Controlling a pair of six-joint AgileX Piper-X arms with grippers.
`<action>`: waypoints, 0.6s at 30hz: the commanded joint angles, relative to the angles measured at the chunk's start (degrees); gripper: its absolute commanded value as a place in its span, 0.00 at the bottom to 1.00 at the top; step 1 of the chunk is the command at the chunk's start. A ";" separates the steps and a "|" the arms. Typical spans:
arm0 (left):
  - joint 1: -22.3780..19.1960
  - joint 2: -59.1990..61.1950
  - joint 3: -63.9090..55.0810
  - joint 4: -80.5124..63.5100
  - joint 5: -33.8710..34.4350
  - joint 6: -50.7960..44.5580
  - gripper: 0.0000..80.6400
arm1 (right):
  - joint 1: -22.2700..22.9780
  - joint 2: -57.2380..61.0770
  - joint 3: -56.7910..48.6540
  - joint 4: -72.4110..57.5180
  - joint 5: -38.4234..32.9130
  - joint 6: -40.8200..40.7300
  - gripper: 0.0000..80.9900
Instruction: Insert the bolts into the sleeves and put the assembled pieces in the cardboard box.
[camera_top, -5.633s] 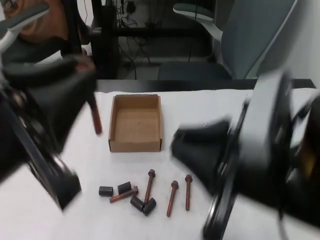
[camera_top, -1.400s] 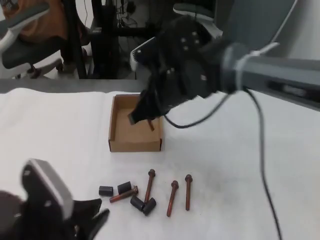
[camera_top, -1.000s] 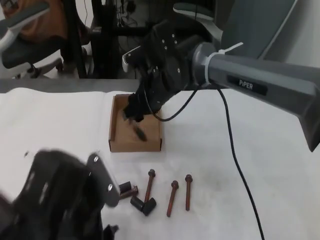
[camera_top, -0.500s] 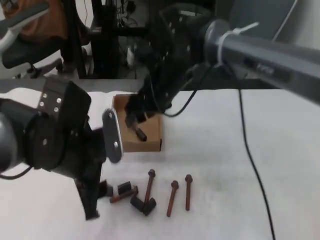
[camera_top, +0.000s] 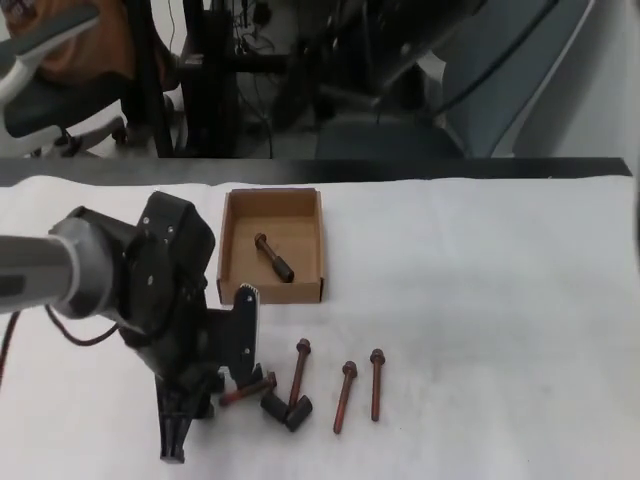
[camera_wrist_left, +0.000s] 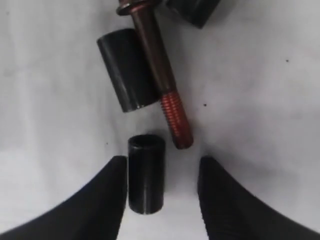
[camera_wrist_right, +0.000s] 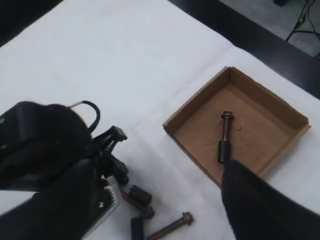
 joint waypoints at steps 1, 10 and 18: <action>0.06 3.05 -1.36 1.04 -2.58 0.80 0.52 | -0.34 -2.59 -0.32 4.84 -0.80 -2.04 0.81; -1.99 4.37 -2.32 0.19 -7.40 -11.20 0.02 | -2.18 -11.70 14.23 9.08 7.21 0.52 0.81; 0.17 -6.57 0.12 -8.39 11.15 -40.86 0.02 | -0.11 -22.69 45.47 -18.39 11.82 22.29 0.73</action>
